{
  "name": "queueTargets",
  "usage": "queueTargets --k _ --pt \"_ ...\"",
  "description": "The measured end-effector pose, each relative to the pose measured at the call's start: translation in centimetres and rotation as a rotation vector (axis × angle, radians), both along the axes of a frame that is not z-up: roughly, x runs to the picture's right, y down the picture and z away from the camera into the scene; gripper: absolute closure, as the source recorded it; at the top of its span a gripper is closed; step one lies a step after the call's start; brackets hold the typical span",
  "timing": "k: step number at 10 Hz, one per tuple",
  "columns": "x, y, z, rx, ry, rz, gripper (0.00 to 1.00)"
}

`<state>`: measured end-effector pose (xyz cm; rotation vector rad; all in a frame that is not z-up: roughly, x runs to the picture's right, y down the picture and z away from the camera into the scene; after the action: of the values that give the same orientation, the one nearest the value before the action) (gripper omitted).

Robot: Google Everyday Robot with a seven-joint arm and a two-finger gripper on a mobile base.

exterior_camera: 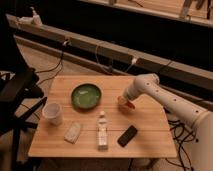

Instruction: Place the pepper in the ceramic bowl

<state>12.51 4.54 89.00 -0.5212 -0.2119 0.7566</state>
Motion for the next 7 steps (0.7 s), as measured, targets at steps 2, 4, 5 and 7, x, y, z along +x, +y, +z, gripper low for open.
queueTargets --k 2,4,5,7 --pt "0.3 -1.1 -1.3 0.005 0.002 0.007 0.98" --pt "-0.2 -1.1 -0.9 0.021 -0.010 0.023 1.00" --pt "-0.4 -0.8 -0.2 0.039 -0.024 0.043 1.00" --pt "-1.4 -0.4 0.9 0.111 -0.101 0.104 1.00"
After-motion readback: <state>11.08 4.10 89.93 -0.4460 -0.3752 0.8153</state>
